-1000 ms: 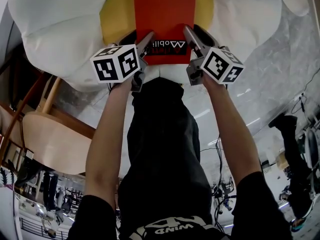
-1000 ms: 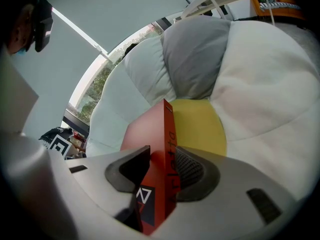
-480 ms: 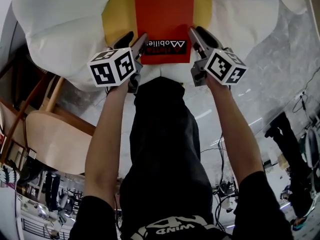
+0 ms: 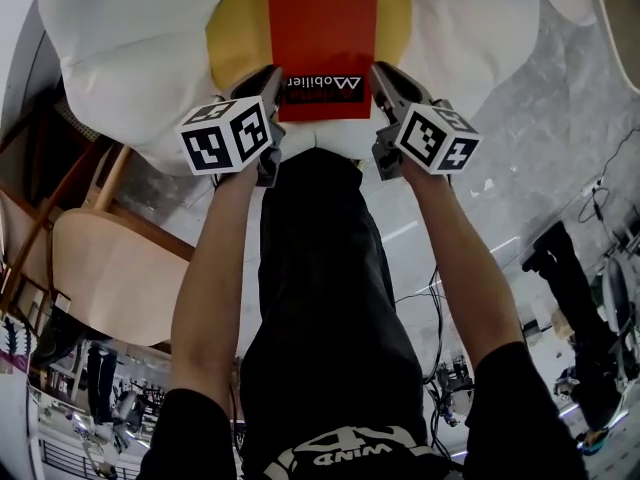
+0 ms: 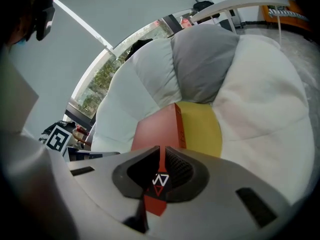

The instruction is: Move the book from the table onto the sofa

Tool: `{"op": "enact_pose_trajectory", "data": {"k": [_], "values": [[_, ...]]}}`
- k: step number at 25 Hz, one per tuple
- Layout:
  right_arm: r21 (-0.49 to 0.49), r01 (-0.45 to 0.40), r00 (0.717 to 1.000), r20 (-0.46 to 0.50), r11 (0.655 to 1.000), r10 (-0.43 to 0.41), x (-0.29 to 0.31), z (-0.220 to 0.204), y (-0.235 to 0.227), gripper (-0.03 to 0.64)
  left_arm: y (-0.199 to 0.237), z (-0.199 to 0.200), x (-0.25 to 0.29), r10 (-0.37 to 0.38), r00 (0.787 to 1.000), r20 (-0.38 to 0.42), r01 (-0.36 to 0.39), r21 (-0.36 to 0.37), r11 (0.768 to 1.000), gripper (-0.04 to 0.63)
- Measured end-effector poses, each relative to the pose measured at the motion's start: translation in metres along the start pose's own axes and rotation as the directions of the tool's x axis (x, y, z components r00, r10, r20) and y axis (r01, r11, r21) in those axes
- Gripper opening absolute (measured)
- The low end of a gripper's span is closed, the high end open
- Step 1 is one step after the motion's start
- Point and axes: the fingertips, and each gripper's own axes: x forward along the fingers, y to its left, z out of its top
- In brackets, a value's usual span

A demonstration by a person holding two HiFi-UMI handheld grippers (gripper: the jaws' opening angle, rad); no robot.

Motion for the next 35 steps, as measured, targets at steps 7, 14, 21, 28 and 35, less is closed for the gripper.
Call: {"op": "enact_pose_trajectory", "data": {"k": [7,14,21,28,35], "values": [[-0.003,-0.039,0.999,-0.037,0.999,0.039,-0.011,-0.008,0.024,0.002,-0.022,0.000,-0.015,-0.027,1.000,-0.009,0.027,-0.006,1.000,0.009],[0.002,-0.058,0.997,-0.041,0.998,0.058,-0.047,-0.003,0.054,0.002,-0.060,-0.004,-0.058,-0.048,0.999,-0.025,0.049,0.025,0.998,0.009],[0.008,-0.073,0.997,-0.007,0.997,0.074,-0.112,0.017,0.103,0.002,-0.118,0.008,-0.120,-0.086,0.996,0.001,0.086,0.037,0.996,0.009],[-0.018,-0.128,0.992,0.016,0.992,0.128,-0.188,0.048,0.175,0.002,-0.188,0.024,-0.196,-0.121,0.992,0.029,0.121,0.025,0.992,0.009],[-0.021,-0.164,0.983,0.084,0.986,0.165,-0.268,0.076,0.230,0.002,-0.246,0.038,-0.274,-0.139,0.988,0.062,0.134,0.074,0.988,0.009]]}}
